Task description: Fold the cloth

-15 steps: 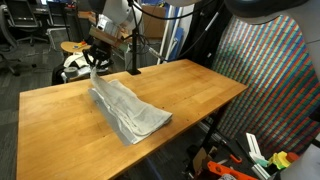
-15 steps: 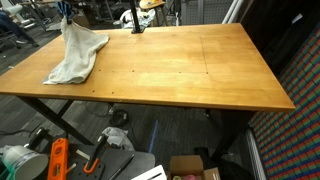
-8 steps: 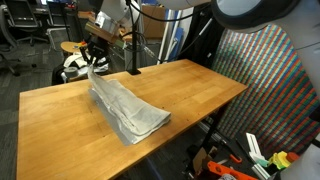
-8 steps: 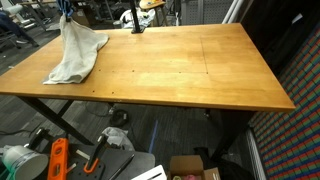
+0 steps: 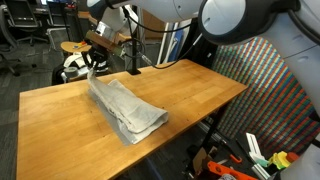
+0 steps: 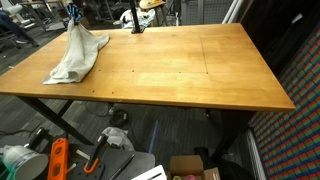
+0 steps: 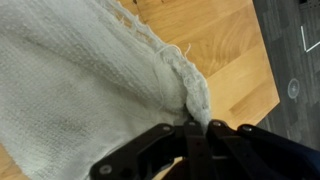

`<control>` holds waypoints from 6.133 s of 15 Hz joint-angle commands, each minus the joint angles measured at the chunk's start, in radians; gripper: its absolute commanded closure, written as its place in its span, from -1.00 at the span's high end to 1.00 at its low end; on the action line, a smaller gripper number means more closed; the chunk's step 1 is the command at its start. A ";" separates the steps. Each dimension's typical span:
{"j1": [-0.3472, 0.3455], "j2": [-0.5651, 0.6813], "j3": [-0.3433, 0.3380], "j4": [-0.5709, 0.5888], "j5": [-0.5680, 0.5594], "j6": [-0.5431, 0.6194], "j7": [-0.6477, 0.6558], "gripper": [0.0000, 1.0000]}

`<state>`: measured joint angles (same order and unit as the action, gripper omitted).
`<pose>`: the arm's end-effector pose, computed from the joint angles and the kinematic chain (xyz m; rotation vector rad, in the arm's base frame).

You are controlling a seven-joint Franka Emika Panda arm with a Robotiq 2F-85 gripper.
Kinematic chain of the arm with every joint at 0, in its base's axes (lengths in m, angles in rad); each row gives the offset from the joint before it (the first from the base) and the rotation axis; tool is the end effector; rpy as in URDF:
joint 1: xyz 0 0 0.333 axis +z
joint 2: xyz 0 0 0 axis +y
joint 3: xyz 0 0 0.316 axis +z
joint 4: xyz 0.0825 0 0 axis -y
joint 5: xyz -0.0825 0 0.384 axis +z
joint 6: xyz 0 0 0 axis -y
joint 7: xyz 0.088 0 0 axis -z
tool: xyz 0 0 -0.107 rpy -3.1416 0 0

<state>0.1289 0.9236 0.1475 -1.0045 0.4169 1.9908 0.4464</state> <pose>0.7623 0.1975 0.3116 -2.5925 0.5162 0.1478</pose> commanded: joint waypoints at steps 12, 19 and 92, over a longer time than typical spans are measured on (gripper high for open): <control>-0.043 -0.032 0.029 -0.005 0.000 -0.257 -0.089 0.64; -0.059 -0.078 -0.016 -0.011 -0.059 -0.365 -0.207 1.00; -0.024 -0.785 0.026 -1.351 -0.129 0.347 -0.656 1.00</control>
<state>0.1006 0.1390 0.1771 -2.3572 0.2874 2.3403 -0.2103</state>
